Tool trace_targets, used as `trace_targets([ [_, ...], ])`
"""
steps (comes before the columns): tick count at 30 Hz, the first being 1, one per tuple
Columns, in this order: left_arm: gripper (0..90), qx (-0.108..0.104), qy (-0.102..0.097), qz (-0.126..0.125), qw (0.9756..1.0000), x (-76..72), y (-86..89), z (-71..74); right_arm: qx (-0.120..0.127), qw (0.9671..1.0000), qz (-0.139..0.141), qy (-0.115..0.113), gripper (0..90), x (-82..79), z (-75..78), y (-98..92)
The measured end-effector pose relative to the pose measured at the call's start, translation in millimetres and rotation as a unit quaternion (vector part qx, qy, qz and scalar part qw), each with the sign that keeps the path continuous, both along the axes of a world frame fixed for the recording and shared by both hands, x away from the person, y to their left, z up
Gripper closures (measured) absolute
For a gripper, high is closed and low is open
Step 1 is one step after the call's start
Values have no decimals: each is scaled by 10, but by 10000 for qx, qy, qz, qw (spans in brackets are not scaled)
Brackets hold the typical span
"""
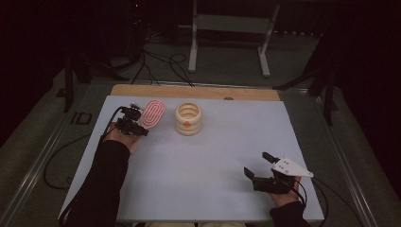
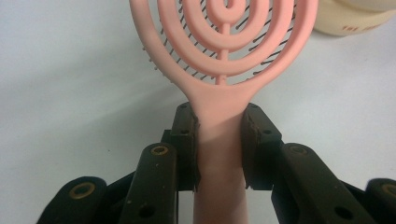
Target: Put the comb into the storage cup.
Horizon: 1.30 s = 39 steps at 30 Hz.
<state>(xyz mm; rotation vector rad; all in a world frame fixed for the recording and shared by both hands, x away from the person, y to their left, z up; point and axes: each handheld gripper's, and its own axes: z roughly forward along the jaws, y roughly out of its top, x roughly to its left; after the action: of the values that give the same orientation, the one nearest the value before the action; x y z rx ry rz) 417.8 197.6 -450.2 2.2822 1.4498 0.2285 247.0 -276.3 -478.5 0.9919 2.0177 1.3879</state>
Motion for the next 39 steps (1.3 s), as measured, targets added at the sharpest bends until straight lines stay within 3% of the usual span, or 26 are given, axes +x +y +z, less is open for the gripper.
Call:
trace_targets([
  [8, 708, -113, -313, -160, 9993, -144, -10, 118, -7, 10000, 21, 31, 93, 4, -5, 3],
  [10, 708, -113, -313, -160, 9993, -144, -10, 118, -11, 10000, 24, 39, 93, 5, -6, 4],
  [13, 708, -229, -464, -235, 9984, -234, -28, 149, -8, 10000, 21, 45, 93, 6, -8, 3],
  [23, 708, -328, -808, -480, 9950, -440, -122, 188, -4, 10000, 27, 60, 92, 8, -10, 6],
  [30, 708, -324, -922, -589, 9935, -541, -167, 192, -14, 10000, 22, 75, 92, 7, -10, 13],
  [32, 708, -358, -1028, -654, 9919, -615, -205, 185, -19, 10000, 28, 77, 93, 8, -12, 18],
  [39, 708, -314, -1089, -769, 9906, -692, -266, 162, -31, 10000, 23, 90, 93, 10, -15, 24],
])
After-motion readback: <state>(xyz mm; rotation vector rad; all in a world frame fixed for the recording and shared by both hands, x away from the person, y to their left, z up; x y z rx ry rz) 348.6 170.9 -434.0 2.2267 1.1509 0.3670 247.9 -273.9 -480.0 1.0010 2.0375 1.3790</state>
